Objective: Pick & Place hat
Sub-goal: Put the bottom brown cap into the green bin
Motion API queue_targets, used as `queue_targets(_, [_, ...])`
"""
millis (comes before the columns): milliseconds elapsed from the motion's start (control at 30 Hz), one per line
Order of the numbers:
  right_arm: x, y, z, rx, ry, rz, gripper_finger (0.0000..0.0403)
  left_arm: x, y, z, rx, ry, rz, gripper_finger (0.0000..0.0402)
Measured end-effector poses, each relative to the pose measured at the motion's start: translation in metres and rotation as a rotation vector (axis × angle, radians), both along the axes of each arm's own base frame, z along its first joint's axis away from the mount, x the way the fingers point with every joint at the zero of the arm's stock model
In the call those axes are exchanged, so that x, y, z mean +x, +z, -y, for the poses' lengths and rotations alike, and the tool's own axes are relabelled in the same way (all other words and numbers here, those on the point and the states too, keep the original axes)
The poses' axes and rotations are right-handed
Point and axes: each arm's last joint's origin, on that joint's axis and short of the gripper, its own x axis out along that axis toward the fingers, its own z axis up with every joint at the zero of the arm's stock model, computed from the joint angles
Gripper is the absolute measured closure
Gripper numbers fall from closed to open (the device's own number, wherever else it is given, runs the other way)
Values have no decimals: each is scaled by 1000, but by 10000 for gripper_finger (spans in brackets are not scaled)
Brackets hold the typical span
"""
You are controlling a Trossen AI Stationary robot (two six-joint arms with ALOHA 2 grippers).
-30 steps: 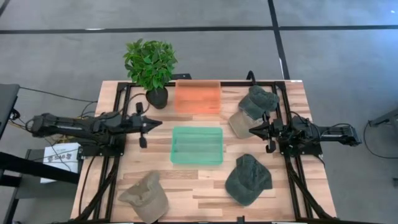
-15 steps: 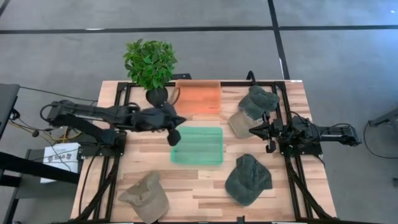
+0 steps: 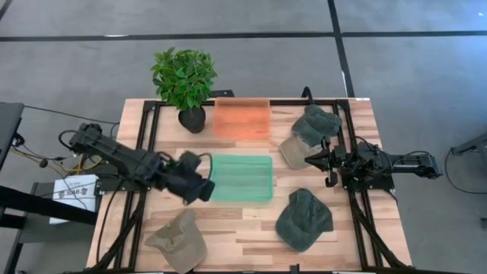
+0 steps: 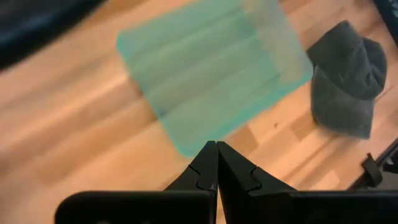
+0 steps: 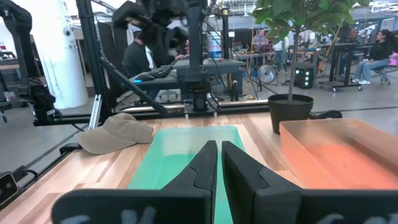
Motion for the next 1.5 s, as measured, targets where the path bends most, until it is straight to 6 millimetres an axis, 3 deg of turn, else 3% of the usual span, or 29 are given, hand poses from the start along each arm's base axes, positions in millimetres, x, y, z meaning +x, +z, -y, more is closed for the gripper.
queue_targets(300, [0, 0, 0, 0, 0, 0, 386, -19, -4, 30, -89, 85, -24, 390])
queue_targets(667, [0, 0, 0, 0, 0, 0, 386, -19, -23, 45, -77, 77, -168, 292])
queue_targets(967, [0, 0, 0, 0, 0, 0, 386, -36, -63, 76, -90, -48, -251, 251])
queue_targets(1267, [0, 0, 0, 0, 0, 0, 386, -72, -105, 99, -142, -135, -376, 248])
queue_targets(1500, [0, 0, 0, 0, 0, 0, 386, -91, -145, 110, -205, -208, -353, 248])
